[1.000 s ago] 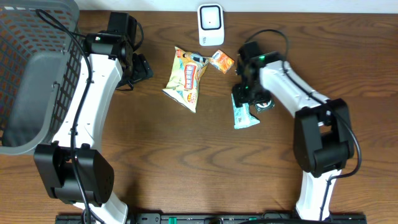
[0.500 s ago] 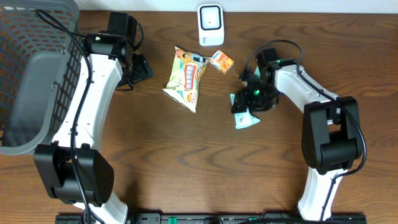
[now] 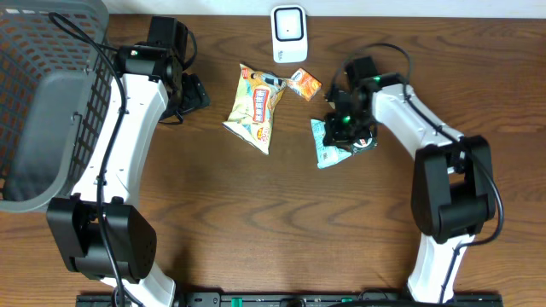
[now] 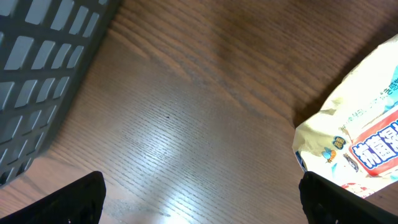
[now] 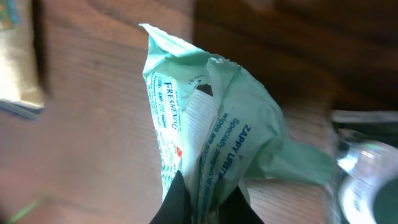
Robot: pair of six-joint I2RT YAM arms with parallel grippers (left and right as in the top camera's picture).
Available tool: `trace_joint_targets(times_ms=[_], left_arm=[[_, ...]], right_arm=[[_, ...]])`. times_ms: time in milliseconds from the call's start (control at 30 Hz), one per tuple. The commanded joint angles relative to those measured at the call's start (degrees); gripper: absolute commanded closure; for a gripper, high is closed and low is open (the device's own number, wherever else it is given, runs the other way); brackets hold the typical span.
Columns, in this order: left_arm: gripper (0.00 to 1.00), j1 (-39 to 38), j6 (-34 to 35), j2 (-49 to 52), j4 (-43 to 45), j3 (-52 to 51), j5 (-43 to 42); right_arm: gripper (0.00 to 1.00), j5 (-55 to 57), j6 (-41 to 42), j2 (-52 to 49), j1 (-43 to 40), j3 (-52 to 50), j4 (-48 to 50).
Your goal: Scan the item barcode
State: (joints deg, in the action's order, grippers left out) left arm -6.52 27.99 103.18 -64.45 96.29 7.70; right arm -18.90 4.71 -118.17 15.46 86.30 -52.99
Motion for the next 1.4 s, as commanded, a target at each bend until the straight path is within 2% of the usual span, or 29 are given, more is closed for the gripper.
trace_joint_targets(times_ms=[0, 133, 233, 333, 633, 700, 767, 833, 867, 900, 967, 1000, 1133, 1300, 1367], left_arm=[[0.02, 0.2, -1.0, -0.3, -0.2, 0.2, 0.7], [0.02, 0.2, -1.0, -0.3, -0.2, 0.2, 0.7], [0.02, 0.2, -1.0, -0.3, -0.2, 0.2, 0.7], [0.02, 0.2, -1.0, -0.3, -0.2, 0.2, 0.7], [0.03, 0.2, -1.0, -0.3, -0.2, 0.2, 0.7], [0.02, 0.2, -1.0, -0.3, -0.2, 0.2, 0.7], [0.02, 0.2, -1.0, -0.3, -0.2, 0.2, 0.7], [0.02, 0.2, -1.0, -0.3, -0.2, 0.2, 0.7], [0.03, 0.2, -1.0, -0.3, -0.2, 0.2, 0.7], [0.02, 0.2, -1.0, -0.3, -0.2, 0.2, 0.7], [0.02, 0.2, -1.0, -0.3, -0.2, 0.2, 0.7], [0.02, 0.2, -1.0, -0.3, -0.2, 0.2, 0.7], [0.02, 0.2, -1.0, -0.3, -0.2, 0.2, 0.7], [0.02, 0.2, -1.0, -0.3, -0.2, 0.2, 0.7], [0.02, 0.2, -1.0, -0.3, -0.2, 0.2, 0.7]], right_arm=[[0.99, 23.1, 5.6, 5.1, 7.4, 1.6, -0.7], [0.99, 54.0, 15.3, 4.4, 15.8, 0.0, -1.6], [0.99, 68.7, 23.3, 2.7, 21.1, -3.2, -0.7], [0.99, 68.9, 23.3, 0.4, 24.4, -6.2, 2.0], [0.96, 58.7, 23.3, -1.2, 30.4, -7.0, 1.7], [0.84, 53.7, 23.4, -1.2, 31.4, -7.0, -0.1], [0.81, 49.2, 23.4, -1.2, 32.1, -7.0, -0.5], [0.63, 48.3, 23.6, -1.2, 33.0, -6.9, -1.0], [0.59, 48.3, 24.0, -1.2, 33.9, -6.4, -2.1], [0.60, 48.3, 24.0, -1.2, 34.2, -6.3, -2.4], [0.75, 48.6, 24.0, -1.2, 35.3, -5.5, -3.4], [0.98, 49.5, 24.0, -1.2, 35.7, -5.5, -3.4], [0.99, 53.3, 24.0, -1.2, 36.3, -5.5, -3.4], [0.99, 74.5, 24.0, -1.2, 34.9, -5.5, -5.0], [0.99, 77.7, 24.0, -1.2, 33.7, -5.5, -4.6]])
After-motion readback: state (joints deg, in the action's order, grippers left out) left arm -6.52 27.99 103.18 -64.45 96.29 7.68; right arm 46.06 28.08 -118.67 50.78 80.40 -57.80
